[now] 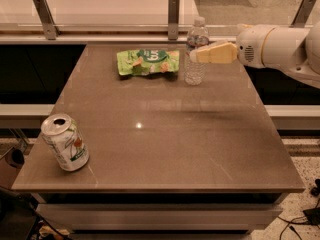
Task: Move water bottle near 7up can
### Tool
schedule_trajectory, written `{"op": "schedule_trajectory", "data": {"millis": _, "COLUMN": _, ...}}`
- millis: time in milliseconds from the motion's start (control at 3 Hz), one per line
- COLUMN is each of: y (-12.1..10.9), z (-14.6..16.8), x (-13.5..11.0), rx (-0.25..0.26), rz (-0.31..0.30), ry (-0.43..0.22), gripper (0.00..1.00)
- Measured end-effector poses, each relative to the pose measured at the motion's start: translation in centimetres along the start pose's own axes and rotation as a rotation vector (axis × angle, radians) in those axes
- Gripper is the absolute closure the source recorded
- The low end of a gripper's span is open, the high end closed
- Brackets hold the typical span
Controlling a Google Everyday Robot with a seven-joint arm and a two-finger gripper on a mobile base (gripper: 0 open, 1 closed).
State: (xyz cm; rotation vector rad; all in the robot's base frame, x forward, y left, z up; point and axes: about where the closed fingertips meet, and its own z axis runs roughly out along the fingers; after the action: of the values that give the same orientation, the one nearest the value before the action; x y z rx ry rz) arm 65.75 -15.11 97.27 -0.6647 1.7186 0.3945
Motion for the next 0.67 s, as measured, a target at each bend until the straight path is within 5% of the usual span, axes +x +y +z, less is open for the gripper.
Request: {"op": "schedule_trajectory", "data": {"millis": 667, "y": -0.3, "z": 1.1, "x": 0.0, "rx": -0.013, "rz": 0.01, "ry": -0.021, "gripper": 0.0}}
